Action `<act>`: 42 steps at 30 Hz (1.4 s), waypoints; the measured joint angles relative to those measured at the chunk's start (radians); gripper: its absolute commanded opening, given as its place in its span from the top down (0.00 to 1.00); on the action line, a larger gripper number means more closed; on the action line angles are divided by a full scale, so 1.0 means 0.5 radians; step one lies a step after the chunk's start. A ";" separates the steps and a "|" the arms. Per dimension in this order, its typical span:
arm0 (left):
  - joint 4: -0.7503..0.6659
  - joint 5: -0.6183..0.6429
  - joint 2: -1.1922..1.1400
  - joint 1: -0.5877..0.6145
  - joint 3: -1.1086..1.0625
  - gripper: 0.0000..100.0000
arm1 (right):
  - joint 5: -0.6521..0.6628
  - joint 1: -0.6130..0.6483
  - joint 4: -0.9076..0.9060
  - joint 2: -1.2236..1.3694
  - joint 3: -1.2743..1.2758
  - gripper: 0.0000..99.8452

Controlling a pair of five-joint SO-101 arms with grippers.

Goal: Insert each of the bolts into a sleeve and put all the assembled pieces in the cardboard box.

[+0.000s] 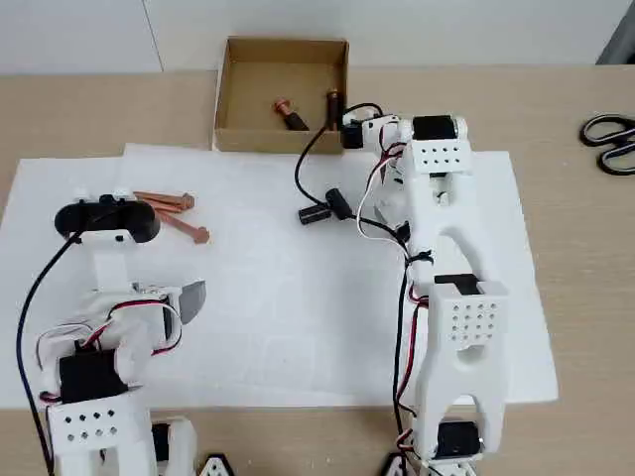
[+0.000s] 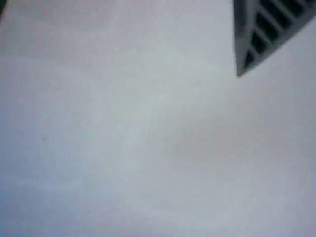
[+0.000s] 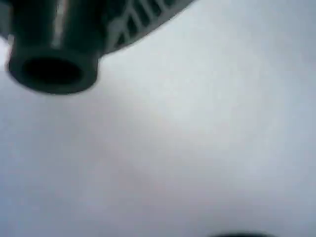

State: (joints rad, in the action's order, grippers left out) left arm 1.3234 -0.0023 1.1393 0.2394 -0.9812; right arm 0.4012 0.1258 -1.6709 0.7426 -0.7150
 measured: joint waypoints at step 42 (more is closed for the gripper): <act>0.000 0.000 0.000 0.000 0.000 0.69 | -0.203 -0.003 0.031 0.049 0.239 0.99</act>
State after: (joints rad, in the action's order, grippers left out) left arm 1.3234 -0.0023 1.1393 0.2394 -0.9812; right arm 0.3000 0.1243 -1.6556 0.7672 -0.5953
